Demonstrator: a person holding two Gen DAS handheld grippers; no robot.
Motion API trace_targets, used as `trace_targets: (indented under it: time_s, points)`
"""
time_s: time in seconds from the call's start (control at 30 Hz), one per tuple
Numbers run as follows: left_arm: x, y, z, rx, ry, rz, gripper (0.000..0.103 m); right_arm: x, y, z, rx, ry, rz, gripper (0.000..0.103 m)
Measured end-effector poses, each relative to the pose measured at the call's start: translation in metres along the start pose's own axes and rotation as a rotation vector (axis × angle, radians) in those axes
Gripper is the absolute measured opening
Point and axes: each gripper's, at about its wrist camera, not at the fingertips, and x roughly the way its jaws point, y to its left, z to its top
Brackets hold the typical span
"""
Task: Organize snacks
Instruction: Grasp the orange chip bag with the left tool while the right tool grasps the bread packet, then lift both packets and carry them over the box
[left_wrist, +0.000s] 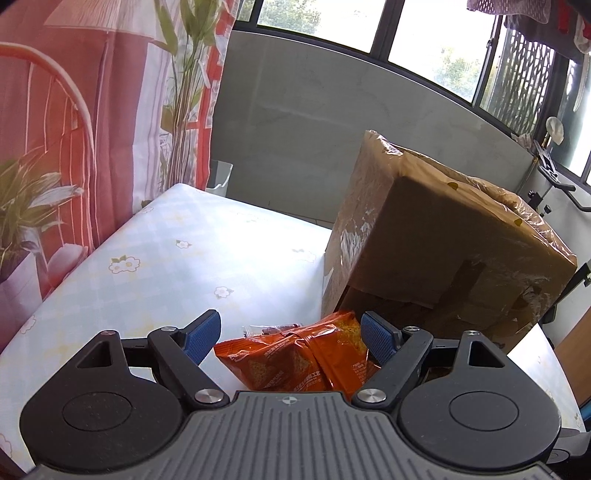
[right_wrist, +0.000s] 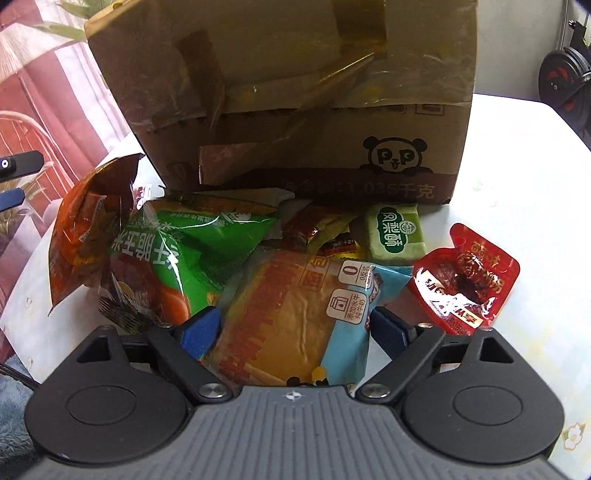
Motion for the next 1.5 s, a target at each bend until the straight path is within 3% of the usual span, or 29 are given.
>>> trace_targets:
  time_s: [0.13, 0.33, 0.7, 1.0, 1.13, 1.2, 1.5]
  points:
    - [0.003, 0.002, -0.004, -0.021, 0.025, -0.007, 0.084, 0.003, 0.0, -0.001, -0.018, -0.001, -0.001, 0.093]
    - [0.014, -0.003, -0.01, -0.036, 0.084, -0.039, 0.085, -0.005, 0.003, -0.002, -0.106, -0.034, 0.016, 0.082]
    - [0.041, 0.001, -0.012, -0.172, 0.154, -0.013, 0.088, -0.006, -0.002, -0.005, -0.089, -0.061, 0.043, 0.081]
    - [0.056, 0.0, -0.03, -0.169, 0.215, -0.031, 0.095, -0.007, -0.006, -0.007, -0.077, -0.077, 0.07, 0.081]
    - [0.051, 0.001, -0.029, -0.157, 0.191, -0.041, 0.082, -0.008, -0.007, -0.007, -0.069, -0.081, 0.08, 0.081]
    - [0.046, -0.003, -0.026, -0.12, 0.173, -0.057, 0.065, -0.008, -0.008, -0.007, -0.064, -0.082, 0.085, 0.081]
    - [0.003, -0.016, -0.014, -0.004, 0.057, -0.07, 0.062, -0.029, -0.014, -0.005, -0.043, -0.127, 0.083, 0.08]
